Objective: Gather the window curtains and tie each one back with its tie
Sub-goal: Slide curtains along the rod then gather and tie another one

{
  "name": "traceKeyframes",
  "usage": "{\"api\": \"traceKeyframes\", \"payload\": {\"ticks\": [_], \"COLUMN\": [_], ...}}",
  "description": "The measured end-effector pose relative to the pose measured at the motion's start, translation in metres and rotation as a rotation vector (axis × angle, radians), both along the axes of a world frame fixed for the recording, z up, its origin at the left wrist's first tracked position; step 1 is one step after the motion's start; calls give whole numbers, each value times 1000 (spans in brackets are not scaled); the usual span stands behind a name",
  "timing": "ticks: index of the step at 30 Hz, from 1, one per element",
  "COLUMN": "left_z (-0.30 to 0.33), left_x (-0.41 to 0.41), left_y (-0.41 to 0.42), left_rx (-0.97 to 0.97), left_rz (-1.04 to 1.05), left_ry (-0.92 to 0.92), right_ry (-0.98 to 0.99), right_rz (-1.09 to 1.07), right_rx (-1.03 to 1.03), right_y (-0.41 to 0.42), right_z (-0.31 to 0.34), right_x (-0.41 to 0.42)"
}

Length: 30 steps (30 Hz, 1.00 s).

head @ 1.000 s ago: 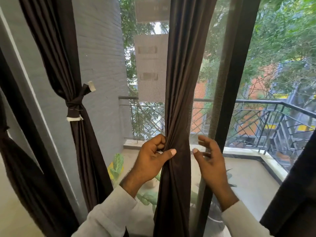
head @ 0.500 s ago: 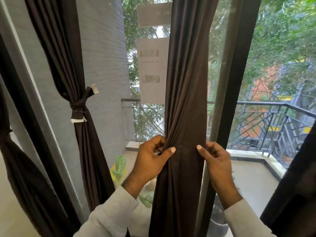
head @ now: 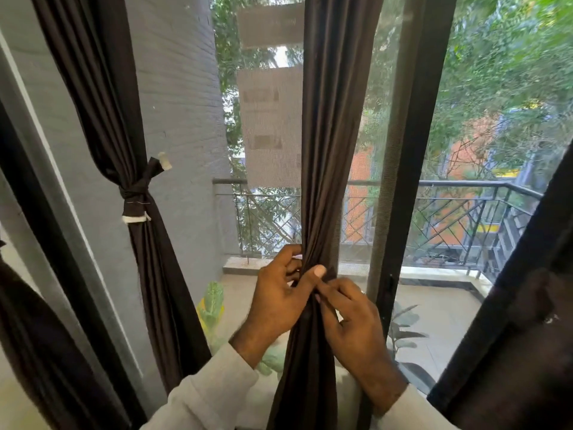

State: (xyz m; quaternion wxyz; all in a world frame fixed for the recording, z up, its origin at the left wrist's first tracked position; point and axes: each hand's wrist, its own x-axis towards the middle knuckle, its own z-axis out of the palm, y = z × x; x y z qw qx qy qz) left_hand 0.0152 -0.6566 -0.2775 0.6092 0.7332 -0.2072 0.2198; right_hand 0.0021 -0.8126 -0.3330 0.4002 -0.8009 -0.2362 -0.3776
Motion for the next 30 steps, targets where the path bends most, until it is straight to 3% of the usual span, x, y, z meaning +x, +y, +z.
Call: {"api": "traceKeyframes", "payload": {"ticks": [3, 5, 7, 10, 12, 16, 22, 25, 28, 30], "left_z": [1, 1, 7, 12, 13, 9, 12, 16, 17, 14], "left_x": [4, 8, 8, 7, 7, 8, 17, 8, -6, -10], "left_y": [9, 14, 18, 26, 29, 30, 33, 25, 12, 2], "left_rx": [9, -36, -102, -201, -263, -256, 100, 192, 383, 417], "left_rz": [8, -3, -115, -352, -447, -444, -101, 106, 357, 419], "left_ry": [-17, 44, 146, 255, 298, 259, 39, -33, -235, -288], "right_ry": [-18, -15, 105, 365, 365, 357, 261, 315, 351, 351], "right_rz": [129, 124, 51, 152, 153, 155, -92, -44, 28, 67], "right_rx": [-38, 98, 282, 459, 495, 577, 239, 318, 374, 398], "right_y": [-8, -14, -19, -19, -19, -22, -28, -34, -32, -25], "right_z": [5, 9, 17, 28, 30, 30, 38, 49, 57, 56], "right_x": [0, 1, 3, 6, 6, 5, 15, 13, 7, 1]}}
